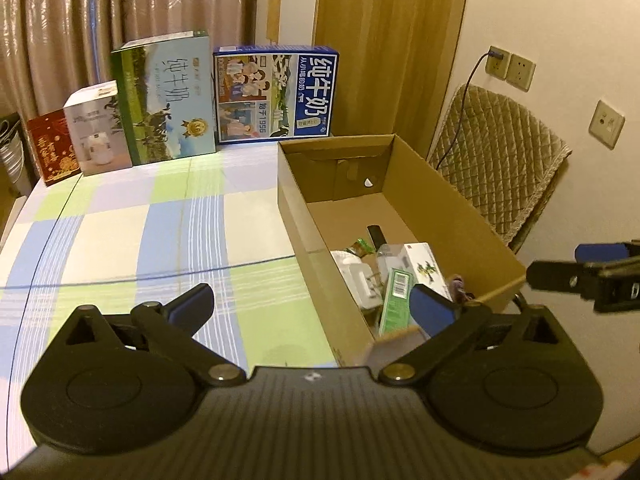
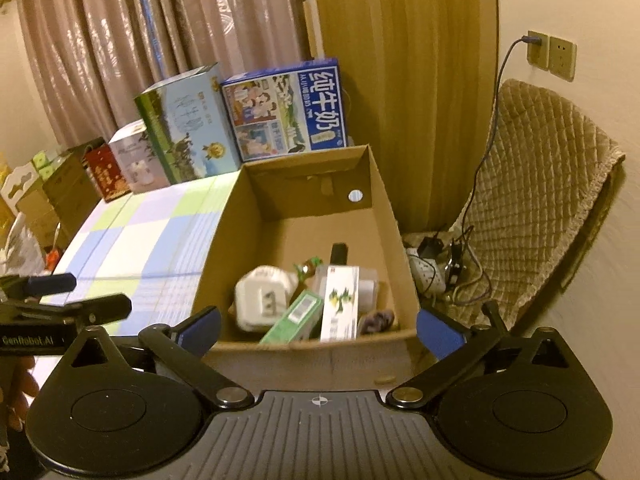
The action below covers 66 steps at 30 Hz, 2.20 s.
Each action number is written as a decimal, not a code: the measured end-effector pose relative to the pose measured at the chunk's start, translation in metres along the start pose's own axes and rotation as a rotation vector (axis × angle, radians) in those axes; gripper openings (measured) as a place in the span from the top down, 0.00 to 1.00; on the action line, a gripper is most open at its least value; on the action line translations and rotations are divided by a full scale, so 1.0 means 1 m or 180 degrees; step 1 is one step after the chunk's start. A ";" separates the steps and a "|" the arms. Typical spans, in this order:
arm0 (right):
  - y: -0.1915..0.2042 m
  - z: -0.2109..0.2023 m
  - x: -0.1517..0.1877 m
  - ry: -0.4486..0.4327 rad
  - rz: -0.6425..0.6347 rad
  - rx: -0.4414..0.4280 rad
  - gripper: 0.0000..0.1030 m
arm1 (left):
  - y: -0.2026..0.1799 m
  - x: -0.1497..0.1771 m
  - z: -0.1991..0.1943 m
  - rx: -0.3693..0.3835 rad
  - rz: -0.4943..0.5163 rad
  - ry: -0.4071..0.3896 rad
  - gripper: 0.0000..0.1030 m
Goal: Organize objects
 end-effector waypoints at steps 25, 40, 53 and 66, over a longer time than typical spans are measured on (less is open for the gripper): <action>0.046 -0.098 0.064 -0.0086 0.0002 0.0129 0.02 | -0.014 0.078 -0.099 -0.0130 -0.0260 -0.0036 0.01; 0.056 -0.098 0.075 -0.0058 -0.0033 0.0197 0.02 | -0.008 0.087 -0.111 -0.0133 -0.0250 -0.0034 0.01; 0.054 -0.098 0.075 -0.0061 -0.0011 0.0223 0.02 | -0.009 0.087 -0.114 -0.0126 -0.0267 -0.0052 0.01; 0.055 -0.099 0.075 -0.0063 -0.0017 0.0227 0.02 | -0.008 0.087 -0.115 -0.0119 -0.0283 -0.0054 0.01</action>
Point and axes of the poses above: each gripper's, at about its wrist camera, not at the fingertips, and z roughly the way its jaws point, y to its left, x to its underside, the point moved 1 cm from there along z, roughly the way its jaws point, and after that the axes turned 13 degrees about -z, right-handed, at the moved point
